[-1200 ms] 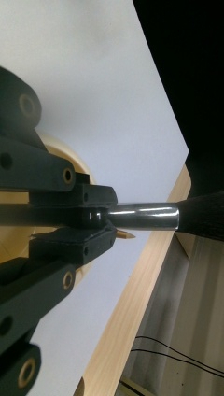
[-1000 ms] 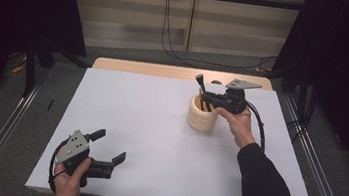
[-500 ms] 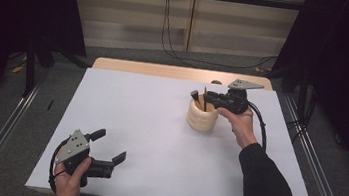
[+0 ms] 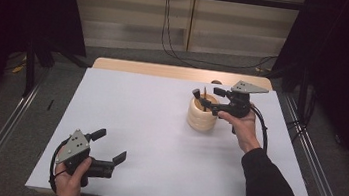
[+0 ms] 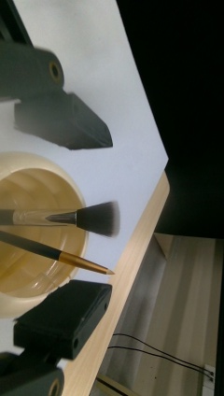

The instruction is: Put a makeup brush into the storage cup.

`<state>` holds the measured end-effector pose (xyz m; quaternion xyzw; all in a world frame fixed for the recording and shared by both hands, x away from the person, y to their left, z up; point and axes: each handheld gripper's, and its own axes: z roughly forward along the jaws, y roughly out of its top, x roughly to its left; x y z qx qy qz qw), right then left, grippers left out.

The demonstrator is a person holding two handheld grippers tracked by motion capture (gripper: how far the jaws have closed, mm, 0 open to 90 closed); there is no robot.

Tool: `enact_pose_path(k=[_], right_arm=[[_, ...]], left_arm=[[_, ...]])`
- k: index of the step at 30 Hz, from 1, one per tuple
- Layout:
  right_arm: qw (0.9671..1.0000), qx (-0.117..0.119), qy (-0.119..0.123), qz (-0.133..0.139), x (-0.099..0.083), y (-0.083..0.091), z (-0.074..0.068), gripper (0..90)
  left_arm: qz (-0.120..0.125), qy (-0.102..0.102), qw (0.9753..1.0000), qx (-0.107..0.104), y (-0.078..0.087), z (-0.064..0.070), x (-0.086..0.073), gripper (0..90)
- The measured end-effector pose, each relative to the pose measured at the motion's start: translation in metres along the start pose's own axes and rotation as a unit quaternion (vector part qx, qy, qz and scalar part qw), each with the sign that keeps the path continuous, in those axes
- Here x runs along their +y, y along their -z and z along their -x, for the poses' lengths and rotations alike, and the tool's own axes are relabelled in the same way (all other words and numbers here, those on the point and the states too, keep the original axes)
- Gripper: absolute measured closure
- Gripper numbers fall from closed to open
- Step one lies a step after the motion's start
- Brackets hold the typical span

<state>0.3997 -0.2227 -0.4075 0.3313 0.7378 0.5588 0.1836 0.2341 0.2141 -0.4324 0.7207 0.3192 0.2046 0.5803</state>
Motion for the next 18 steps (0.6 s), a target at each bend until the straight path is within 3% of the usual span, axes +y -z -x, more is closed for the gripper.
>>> enact_pose_path(k=[4,7,18], right_arm=[[0.9999,-0.007,-0.004,0.009,-0.001,0.008,-0.001,9.7],[0.9999,-0.007,-0.004,0.007,-0.003,0.014,-0.002,5.7],[0.9995,-0.030,0.005,0.010,-0.009,0.036,-0.012,3.6]], left_arm=[[0.001,-0.001,1.0000,-0.003,0.000,0.000,0.000,1.1],[0.000,-0.002,1.0000,0.000,0.001,0.000,0.000,1.1],[0.009,0.006,0.9999,0.005,0.002,0.001,0.000,1.1]])
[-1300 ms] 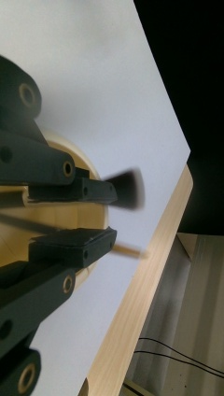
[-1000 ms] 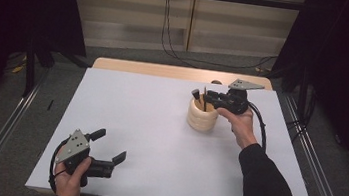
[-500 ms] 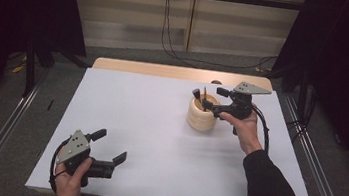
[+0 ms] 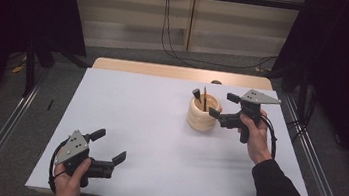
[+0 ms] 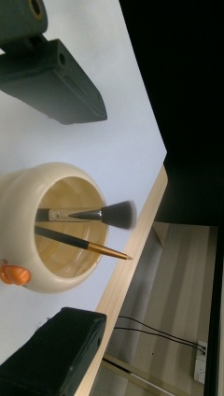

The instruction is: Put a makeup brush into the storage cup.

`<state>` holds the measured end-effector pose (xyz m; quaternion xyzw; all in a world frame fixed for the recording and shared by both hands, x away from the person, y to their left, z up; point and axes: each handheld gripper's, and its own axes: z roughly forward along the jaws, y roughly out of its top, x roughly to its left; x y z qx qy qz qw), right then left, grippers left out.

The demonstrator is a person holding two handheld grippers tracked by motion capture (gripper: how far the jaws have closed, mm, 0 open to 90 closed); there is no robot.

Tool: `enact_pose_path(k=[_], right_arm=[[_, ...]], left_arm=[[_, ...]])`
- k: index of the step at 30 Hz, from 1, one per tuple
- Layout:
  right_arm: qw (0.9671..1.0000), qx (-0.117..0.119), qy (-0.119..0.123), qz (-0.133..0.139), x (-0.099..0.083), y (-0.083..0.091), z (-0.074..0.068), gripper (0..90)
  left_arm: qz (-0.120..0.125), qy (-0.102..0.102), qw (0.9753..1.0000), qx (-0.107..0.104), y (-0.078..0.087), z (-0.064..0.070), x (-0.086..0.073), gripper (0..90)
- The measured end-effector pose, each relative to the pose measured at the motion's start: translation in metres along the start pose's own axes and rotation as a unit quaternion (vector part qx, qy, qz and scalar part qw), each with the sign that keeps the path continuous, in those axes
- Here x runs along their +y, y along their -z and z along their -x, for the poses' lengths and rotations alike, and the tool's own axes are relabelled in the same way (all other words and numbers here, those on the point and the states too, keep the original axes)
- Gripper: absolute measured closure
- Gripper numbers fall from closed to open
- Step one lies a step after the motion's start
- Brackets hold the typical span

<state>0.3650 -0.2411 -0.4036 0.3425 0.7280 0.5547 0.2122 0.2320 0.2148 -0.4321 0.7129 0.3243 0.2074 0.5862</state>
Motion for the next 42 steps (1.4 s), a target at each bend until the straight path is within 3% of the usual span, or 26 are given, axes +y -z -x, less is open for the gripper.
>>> enact_pose_path(k=[22,26,30,42], right_arm=[[0.9993,-0.038,-0.001,0.007,-0.022,0.049,-0.025,0.4],[0.9994,-0.034,-0.004,0.011,-0.024,0.057,-0.028,0.3],[0.9987,-0.047,-0.002,0.017,-0.026,0.066,-0.032,0.3],[0.9984,-0.052,-0.010,0.021,-0.041,0.093,-0.037,0.7]], left_arm=[[-0.003,-0.002,1.0000,0.001,0.001,0.000,0.000,1.1],[-0.003,0.000,1.0000,0.000,0.002,0.000,0.000,1.1],[0.001,0.003,1.0000,0.001,0.002,0.000,0.000,1.1],[0.007,0.008,0.9999,0.004,0.003,0.000,0.000,1.1]])
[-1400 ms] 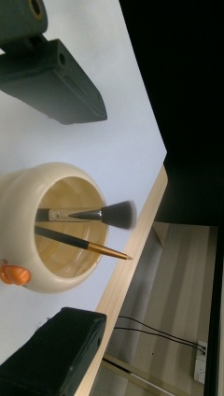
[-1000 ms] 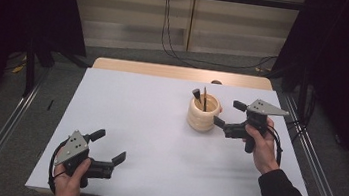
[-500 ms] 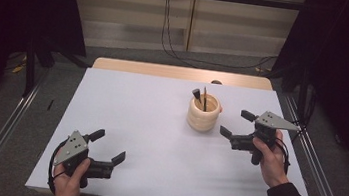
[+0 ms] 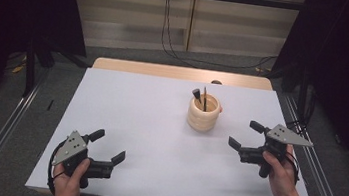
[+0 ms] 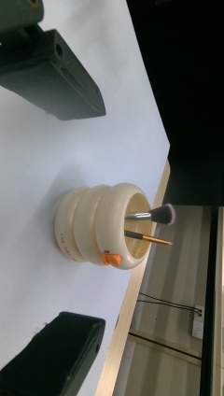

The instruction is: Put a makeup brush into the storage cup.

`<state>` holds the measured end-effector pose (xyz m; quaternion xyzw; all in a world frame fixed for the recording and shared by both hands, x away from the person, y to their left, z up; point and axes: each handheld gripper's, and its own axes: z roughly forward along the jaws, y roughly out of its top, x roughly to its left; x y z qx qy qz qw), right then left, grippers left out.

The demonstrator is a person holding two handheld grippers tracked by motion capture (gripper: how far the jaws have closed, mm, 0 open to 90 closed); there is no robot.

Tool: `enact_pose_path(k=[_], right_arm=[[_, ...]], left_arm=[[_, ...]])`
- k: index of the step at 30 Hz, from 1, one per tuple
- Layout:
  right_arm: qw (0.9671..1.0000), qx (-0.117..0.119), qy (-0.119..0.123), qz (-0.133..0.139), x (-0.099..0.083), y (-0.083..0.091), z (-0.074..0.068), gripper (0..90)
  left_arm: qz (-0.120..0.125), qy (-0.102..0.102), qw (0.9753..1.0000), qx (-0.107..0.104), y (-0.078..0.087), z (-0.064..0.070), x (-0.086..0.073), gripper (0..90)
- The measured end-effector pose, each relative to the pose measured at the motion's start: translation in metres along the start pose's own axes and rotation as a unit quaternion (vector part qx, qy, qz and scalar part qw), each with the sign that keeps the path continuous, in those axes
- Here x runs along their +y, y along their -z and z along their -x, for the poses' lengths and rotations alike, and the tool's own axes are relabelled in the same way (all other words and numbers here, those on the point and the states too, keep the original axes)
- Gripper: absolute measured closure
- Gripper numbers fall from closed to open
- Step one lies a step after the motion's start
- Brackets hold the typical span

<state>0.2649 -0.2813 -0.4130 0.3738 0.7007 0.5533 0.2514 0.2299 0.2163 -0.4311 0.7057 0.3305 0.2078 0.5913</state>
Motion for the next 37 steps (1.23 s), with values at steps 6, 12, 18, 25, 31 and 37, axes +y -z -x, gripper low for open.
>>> enact_pose_path(k=[6,12,18,25,31,37], right_arm=[[1.0000,-0.005,-0.001,0.007,-0.006,0.020,-0.002,0.7],[0.9999,-0.015,-0.007,-0.002,-0.017,0.031,-0.003,0.7],[0.9994,-0.028,-0.020,-0.009,-0.027,0.044,-0.005,0.7],[0.9990,-0.035,-0.021,-0.019,-0.037,0.054,-0.012,0.7],[0.9992,-0.030,-0.022,-0.016,-0.045,0.056,-0.012,0.6],[0.9988,-0.037,-0.028,-0.013,-0.047,0.055,-0.010,0.6]], left_arm=[[-0.001,0.001,1.0000,0.005,0.000,0.003,0.000,1.5],[-0.002,0.002,1.0000,0.006,0.001,0.003,0.000,1.3],[-0.004,0.000,1.0000,0.000,0.001,0.005,0.000,1.1],[-0.001,0.004,1.0000,0.005,0.002,0.003,-0.001,1.2],[-0.004,0.001,1.0000,0.003,0.002,0.004,-0.001,1.1],[-0.004,0.002,1.0000,0.000,0.001,0.004,-0.001,1.1]])
